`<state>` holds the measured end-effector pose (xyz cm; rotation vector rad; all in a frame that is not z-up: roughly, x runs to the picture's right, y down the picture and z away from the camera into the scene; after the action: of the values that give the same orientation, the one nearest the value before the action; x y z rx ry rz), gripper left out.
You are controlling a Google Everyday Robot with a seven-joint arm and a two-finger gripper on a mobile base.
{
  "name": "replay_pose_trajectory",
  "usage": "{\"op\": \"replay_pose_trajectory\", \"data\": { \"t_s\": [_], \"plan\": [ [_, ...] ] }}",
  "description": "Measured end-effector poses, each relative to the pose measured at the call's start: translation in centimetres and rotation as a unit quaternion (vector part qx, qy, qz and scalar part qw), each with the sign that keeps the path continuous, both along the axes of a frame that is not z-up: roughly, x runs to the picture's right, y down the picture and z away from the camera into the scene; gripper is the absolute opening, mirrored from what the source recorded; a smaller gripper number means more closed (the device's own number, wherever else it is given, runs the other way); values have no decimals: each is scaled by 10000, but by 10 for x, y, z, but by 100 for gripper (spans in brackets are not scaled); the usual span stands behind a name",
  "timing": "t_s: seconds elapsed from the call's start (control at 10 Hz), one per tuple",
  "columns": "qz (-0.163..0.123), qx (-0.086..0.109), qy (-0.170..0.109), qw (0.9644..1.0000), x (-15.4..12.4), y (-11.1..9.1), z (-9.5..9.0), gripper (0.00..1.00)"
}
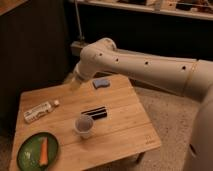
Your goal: Place the bottle in the ceramic bowl
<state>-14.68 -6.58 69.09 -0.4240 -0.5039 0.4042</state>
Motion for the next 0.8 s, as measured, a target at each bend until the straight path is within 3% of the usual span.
{"op": "replay_pose_trajectory", "data": {
  "t_s": [0.2,0.4,0.5,0.6,0.8],
  "plan": [
    [-442,447,-645,9959,6,-33,22,65],
    [-750,896,-1139,9866,14,-57,41,65],
    [-814,998,-1238,9839,18,-63,46,65],
    [-855,1012,-1240,9834,22,-68,50,65],
    [-1051,896,-1243,9826,9,-72,50,65]
  ]
}}
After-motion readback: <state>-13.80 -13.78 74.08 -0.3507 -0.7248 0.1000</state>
